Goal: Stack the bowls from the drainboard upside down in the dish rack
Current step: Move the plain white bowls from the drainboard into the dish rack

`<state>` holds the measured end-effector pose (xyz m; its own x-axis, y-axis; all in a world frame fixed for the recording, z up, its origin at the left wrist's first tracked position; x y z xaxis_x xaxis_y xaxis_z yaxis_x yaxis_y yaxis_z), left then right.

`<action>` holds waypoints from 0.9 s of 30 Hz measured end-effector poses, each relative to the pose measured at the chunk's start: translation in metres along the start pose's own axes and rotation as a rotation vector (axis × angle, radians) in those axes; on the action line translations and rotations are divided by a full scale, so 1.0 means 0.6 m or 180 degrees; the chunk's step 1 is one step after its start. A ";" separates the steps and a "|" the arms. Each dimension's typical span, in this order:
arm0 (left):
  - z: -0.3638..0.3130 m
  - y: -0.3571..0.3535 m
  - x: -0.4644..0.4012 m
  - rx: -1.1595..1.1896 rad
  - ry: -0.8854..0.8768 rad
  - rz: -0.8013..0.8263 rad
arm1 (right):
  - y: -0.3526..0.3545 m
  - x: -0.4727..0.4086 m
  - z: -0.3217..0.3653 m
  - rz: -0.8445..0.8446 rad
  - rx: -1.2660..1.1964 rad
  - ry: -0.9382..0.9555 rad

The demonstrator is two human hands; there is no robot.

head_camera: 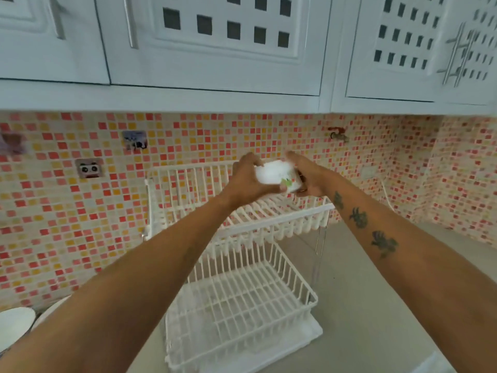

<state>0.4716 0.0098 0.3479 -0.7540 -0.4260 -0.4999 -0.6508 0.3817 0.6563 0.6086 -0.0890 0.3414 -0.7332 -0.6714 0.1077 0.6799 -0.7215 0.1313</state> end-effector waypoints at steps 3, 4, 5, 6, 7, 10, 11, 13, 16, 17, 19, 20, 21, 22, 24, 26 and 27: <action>0.001 -0.049 -0.001 -0.0692 -0.0465 0.0187 | 0.005 -0.029 -0.019 -0.0112 0.0470 -0.0045; 0.003 -0.059 -0.005 -0.0849 -0.0542 0.0233 | 0.004 -0.033 -0.025 -0.0158 0.0492 -0.0020; 0.009 -0.066 -0.010 -0.0968 -0.0580 0.0285 | 0.002 -0.040 -0.032 -0.0154 0.0436 -0.0018; 0.015 -0.073 -0.015 -0.1038 -0.0604 0.0340 | 0.000 -0.045 -0.039 -0.0120 0.0355 -0.0042; 0.021 -0.079 -0.019 -0.1065 -0.0595 0.0421 | 0.000 -0.051 -0.046 -0.0088 0.0279 -0.0078; 0.035 -0.098 -0.021 -0.1095 -0.0529 0.0646 | 0.003 -0.062 -0.062 -0.0113 0.0278 -0.0059; 0.035 -0.102 -0.019 -0.1118 -0.0532 0.0715 | 0.003 -0.065 -0.065 -0.0157 0.0359 -0.0040; 0.034 -0.104 -0.016 -0.1134 -0.0584 0.0787 | 0.002 -0.069 -0.069 -0.0223 0.0515 0.0004; 0.037 -0.103 -0.017 -0.1105 -0.0581 0.0852 | -0.001 -0.072 -0.066 -0.0180 0.0529 0.0069; 0.038 -0.104 -0.018 -0.1077 -0.0554 0.0866 | 0.000 -0.075 -0.065 -0.0197 0.0560 0.0061; 0.039 -0.102 -0.016 -0.0974 -0.0449 0.0825 | -0.001 -0.069 -0.061 -0.0308 0.0864 0.0091; 0.039 -0.098 -0.016 -0.0938 -0.0400 0.0776 | -0.003 -0.063 -0.054 -0.0405 0.1132 0.0245; 0.038 -0.093 -0.016 -0.0932 -0.0367 0.0732 | -0.005 -0.058 -0.042 -0.0534 0.1416 0.0568; 0.038 -0.085 -0.016 -0.0941 -0.0348 0.0710 | -0.009 -0.052 -0.024 -0.0648 0.1634 0.1015; 0.035 -0.057 -0.012 -0.0996 -0.0315 0.0680 | -0.030 -0.028 0.013 -0.0694 0.1661 0.1818; 0.036 -0.010 -0.004 -0.0976 -0.0222 0.0547 | -0.065 -0.002 0.053 -0.0617 0.1377 0.2236; 0.037 0.020 0.005 -0.0870 -0.0161 0.0396 | -0.088 0.011 0.072 -0.0581 0.1244 0.2367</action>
<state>0.4594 0.0312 0.3416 -0.8344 -0.3459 -0.4292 -0.5103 0.1905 0.8386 0.5674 -0.0479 0.3778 -0.5405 -0.5855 -0.6041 0.3993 -0.8106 0.4284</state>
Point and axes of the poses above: each hand's wrist, its own x-axis away from the middle knuckle, its own y-axis out of the back of the hand, z = x × y, the point moved 5 cm from there along -x, towards the middle knuckle, and after that the axes turned 11 degrees about -x, right-handed, at the moved point
